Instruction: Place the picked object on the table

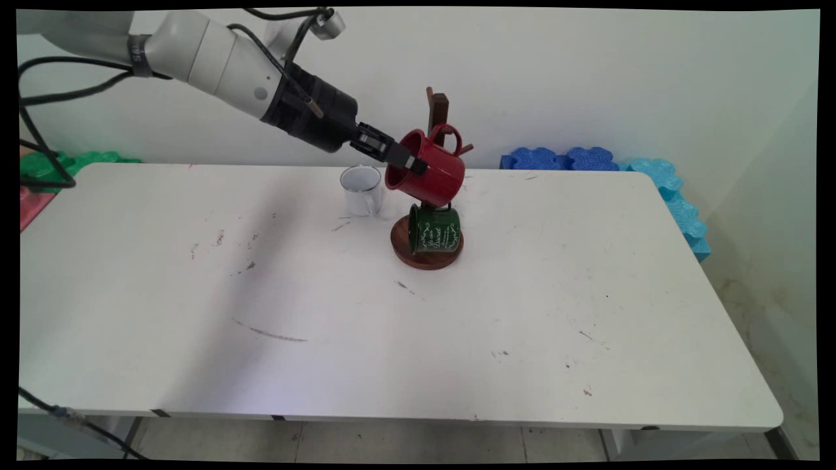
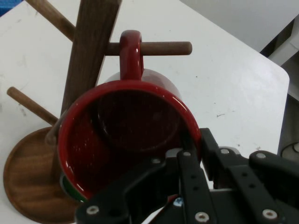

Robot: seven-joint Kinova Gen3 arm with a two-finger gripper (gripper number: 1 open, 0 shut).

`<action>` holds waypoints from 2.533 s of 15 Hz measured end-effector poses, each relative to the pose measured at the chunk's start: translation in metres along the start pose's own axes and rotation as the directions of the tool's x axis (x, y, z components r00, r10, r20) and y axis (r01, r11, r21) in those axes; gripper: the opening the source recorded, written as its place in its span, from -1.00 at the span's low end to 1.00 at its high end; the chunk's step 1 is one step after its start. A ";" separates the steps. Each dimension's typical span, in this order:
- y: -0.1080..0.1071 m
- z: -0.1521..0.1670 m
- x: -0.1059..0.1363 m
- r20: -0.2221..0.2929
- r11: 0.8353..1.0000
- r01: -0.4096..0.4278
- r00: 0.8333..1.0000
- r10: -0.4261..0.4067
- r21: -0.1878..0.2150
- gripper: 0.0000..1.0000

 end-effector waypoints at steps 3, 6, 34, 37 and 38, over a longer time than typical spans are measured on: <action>0.000 -0.001 0.001 -0.002 1.000 -0.007 1.000 0.007 0.000 -1.00; 0.001 -0.004 0.004 -0.002 1.000 -0.016 1.000 0.016 0.000 -1.00; 0.039 -0.032 -0.005 0.026 0.994 -0.090 0.995 0.091 -0.057 -1.00; 0.040 -0.036 -0.008 0.026 0.992 -0.112 0.993 0.114 -0.055 -1.00; 0.040 -0.036 -0.009 0.026 0.992 -0.119 0.992 0.120 -0.052 -1.00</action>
